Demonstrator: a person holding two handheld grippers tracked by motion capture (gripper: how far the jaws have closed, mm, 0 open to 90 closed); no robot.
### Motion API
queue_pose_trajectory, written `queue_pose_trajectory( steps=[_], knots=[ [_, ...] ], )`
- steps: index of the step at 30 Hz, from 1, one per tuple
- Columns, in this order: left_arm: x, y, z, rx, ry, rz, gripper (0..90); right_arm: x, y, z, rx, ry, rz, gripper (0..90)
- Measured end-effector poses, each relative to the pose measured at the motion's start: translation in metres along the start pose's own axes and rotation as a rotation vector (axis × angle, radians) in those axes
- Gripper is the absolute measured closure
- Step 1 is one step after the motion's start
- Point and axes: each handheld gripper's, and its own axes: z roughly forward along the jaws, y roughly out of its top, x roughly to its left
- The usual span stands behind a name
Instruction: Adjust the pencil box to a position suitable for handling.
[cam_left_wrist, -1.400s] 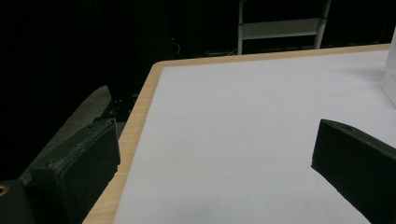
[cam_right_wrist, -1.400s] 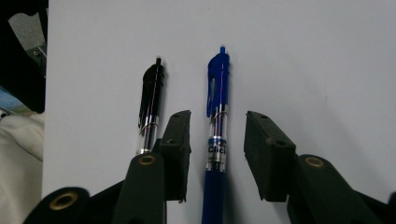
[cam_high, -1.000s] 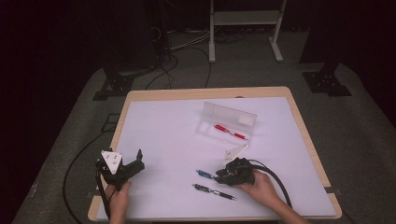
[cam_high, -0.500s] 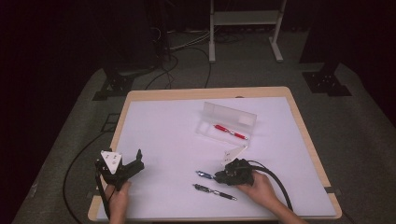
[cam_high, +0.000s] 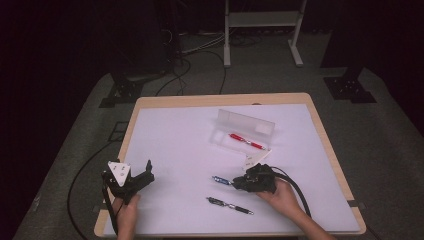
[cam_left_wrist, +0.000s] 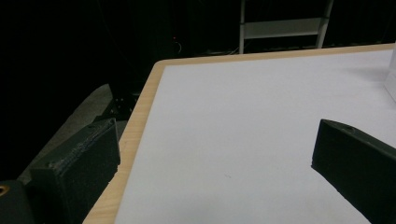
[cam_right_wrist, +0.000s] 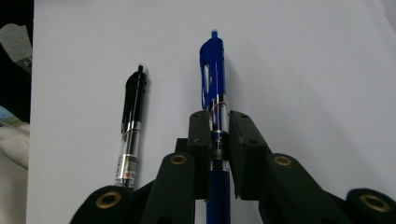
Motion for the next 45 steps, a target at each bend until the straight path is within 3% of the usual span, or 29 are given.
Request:
queue_pose_trajectory(
  steps=[11, 28, 45],
  knots=[
    [0.0, 0.0, 0.0, -0.001, 0.0, 0.001, 0.4, -0.015, 0.01, -0.015, -0.011, -0.036, 0.003, 78.7],
    [0.0, 0.0, 0.0, 0.0, 0.001, 0.003, 0.4, -0.05, 0.035, -0.032, -0.045, -0.075, 0.017, 78.8],
    [0.0, 0.0, 0.0, -0.003, -0.001, 0.0, 0.4, -0.077, 0.055, -0.032, -0.042, -0.101, 0.023, 78.8]
  ],
)
